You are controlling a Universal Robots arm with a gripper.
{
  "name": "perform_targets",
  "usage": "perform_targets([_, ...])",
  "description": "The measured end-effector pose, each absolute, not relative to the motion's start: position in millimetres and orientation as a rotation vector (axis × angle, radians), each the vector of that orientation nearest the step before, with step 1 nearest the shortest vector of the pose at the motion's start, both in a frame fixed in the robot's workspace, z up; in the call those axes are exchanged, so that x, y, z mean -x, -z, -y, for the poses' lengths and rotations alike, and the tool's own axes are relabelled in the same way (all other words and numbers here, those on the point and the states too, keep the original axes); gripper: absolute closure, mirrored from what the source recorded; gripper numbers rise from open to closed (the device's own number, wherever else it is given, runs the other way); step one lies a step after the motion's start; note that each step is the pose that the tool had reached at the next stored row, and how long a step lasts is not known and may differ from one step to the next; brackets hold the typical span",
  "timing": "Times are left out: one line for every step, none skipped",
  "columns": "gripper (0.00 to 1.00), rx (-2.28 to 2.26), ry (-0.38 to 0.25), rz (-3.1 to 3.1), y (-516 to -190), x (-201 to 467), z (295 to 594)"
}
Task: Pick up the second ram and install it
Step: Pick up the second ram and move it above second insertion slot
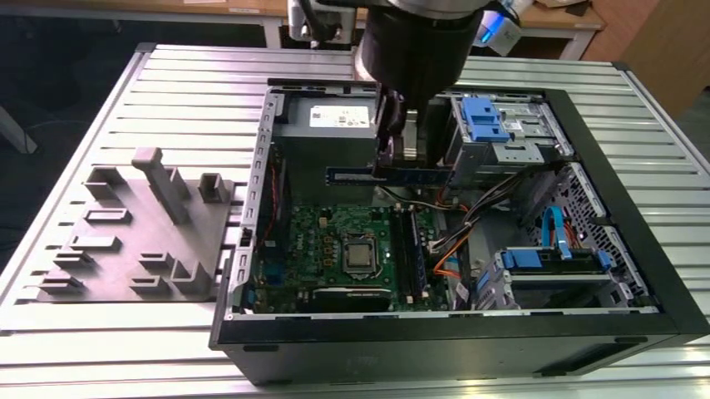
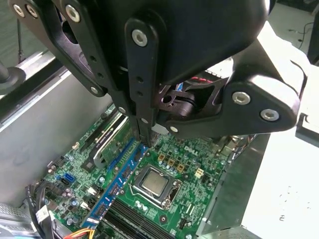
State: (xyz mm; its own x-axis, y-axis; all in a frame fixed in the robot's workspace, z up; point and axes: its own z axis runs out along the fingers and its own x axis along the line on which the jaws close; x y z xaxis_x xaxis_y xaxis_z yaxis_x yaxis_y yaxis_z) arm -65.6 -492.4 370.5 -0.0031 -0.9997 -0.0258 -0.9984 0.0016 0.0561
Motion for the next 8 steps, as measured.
perform_targets([0.92, -2.203, 0.090, 2.208, -369, 66, 492])
perform_targets([0.92, -2.203, 0.090, 2.208, -367, 66, 492])
perform_targets([0.92, -2.203, 0.089, 2.208, -365, 66, 492])
perform_targets([0.92, -2.204, 0.089, 2.209, -363, 65, 492])
perform_targets([0.92, -2.205, 0.087, 2.209, -362, 66, 492])
perform_targets([0.92, -2.205, 0.086, 2.210, -360, 66, 492])
perform_targets([0.92, -2.206, 0.085, 2.210, -358, 66, 492])
perform_targets([0.92, -2.206, 0.084, 2.210, -356, 66, 492])
